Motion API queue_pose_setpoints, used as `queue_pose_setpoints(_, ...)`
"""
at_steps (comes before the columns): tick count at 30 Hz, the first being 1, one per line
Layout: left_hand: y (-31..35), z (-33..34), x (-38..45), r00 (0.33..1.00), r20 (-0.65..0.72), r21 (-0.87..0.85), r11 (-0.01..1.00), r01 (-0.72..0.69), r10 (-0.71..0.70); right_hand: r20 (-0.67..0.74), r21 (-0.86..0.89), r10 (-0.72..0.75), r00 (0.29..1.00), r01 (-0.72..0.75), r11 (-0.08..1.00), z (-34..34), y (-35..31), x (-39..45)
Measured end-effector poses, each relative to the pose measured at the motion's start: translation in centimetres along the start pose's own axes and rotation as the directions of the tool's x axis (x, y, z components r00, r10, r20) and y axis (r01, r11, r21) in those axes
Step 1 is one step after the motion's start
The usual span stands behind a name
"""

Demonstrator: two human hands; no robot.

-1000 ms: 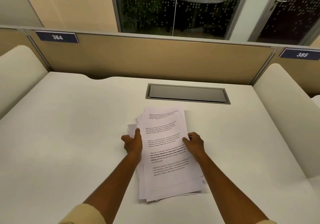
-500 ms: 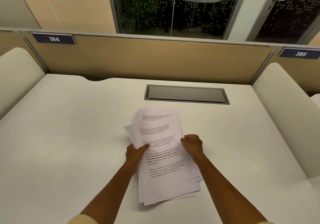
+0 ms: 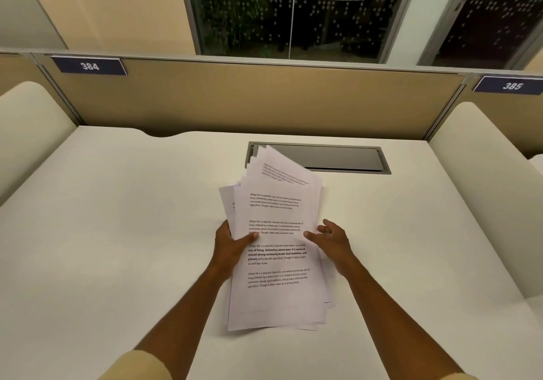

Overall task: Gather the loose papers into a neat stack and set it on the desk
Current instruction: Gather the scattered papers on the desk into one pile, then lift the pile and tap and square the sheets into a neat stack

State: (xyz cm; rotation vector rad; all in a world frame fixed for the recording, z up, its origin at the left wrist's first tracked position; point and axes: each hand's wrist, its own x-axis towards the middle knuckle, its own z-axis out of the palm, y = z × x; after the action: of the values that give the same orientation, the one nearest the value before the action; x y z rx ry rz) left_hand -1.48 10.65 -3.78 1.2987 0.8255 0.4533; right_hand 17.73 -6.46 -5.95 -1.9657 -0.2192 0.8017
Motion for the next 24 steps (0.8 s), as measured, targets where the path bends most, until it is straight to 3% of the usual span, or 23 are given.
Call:
queue_pose_setpoints(6,2.3,0.7,1.0,0.993,0.110,-0.005,0.999,-0.044,0.044,0.211,0.334,-0.043,0.977,-0.031,0.942,-0.8,-0.1,0.3)
queue_pose_setpoints(11,3.8,1.1,2.0,0.988,0.116,0.014,0.995,-0.102,0.099,0.079,0.456,-0.078,0.994,0.033,0.890,-1.5,-0.7,0.3)
queue_pose_setpoints(17,5.4,2.1,2.6,0.982,0.055,-0.013,0.984,-0.178,0.178,-0.106,0.332,-0.250,0.962,0.271,0.903,-2.0,-4.2,-0.5)
queue_pose_setpoints(24,8.0,3.9,3.2,0.958,-0.030,0.041,0.958,-0.285,0.287,-0.178,0.276,-0.353,0.919,0.391,0.878,-2.7,-7.1,-1.5)
